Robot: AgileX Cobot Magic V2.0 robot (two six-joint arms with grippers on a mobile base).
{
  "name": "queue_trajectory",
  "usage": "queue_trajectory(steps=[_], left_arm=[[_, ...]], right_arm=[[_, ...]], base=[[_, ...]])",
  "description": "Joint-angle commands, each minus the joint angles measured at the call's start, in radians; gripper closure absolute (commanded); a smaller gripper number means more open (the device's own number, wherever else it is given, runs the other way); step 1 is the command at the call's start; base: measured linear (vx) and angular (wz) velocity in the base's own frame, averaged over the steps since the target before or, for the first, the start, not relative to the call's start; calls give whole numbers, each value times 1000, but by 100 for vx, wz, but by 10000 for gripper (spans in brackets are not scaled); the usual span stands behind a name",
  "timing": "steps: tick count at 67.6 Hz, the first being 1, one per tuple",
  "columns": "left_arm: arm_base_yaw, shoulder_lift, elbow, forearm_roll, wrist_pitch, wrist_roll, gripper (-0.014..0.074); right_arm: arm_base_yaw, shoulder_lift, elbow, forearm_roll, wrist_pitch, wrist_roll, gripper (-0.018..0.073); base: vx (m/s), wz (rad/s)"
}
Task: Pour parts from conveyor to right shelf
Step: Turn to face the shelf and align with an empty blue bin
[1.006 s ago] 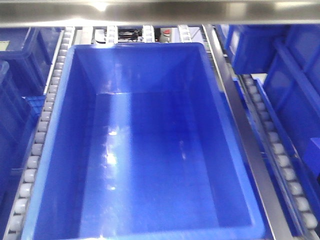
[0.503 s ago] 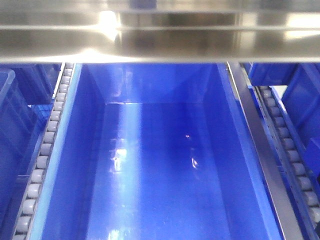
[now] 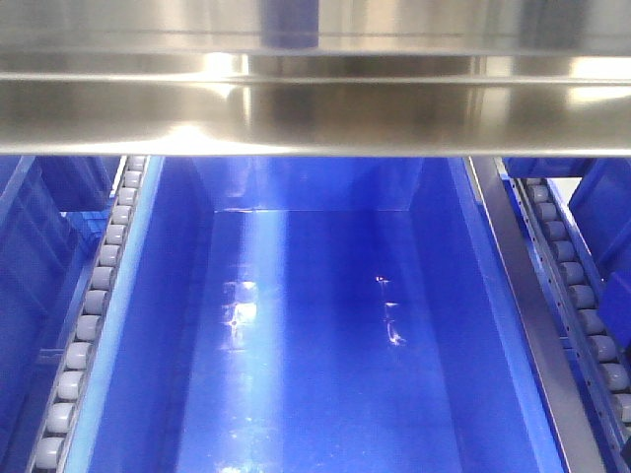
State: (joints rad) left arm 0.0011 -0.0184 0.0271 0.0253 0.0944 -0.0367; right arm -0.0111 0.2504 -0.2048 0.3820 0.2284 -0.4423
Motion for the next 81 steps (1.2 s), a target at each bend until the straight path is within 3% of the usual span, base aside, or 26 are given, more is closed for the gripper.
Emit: queue_trajectory(steps=[1,29,42,51,56,69,81], left_arm=[[-4,-5,-20,-6,-73,-7,603],[-4,-5,-20,-6,-73,-7,603],[-4,-5,-20,-6,-73,-7,603],[-4,-5,-20,-6,-73,-7,603],[-4,-5,-20,-6,-73,-7,603],[-4,-5,-20,-6,-73,-7,603],[-4,-5,-20,-6,-73,-7,603]], right_arm=[[-2,9,-25,2,-77,-8,561],[-2,9,-25,2,-90,-8,561],[-2,9,-25,122,-96,40,561],[-2,9,-28,133,-133,25,561],[-2,11,-51,132,-68,20,561],[-2,97,-193,130,95,-111,554],[-2,242,-361,131,227,-139,551]], base=[[0,0],[0,0],[0,0],[0,0],[0,0],[0,0],[0,0]])
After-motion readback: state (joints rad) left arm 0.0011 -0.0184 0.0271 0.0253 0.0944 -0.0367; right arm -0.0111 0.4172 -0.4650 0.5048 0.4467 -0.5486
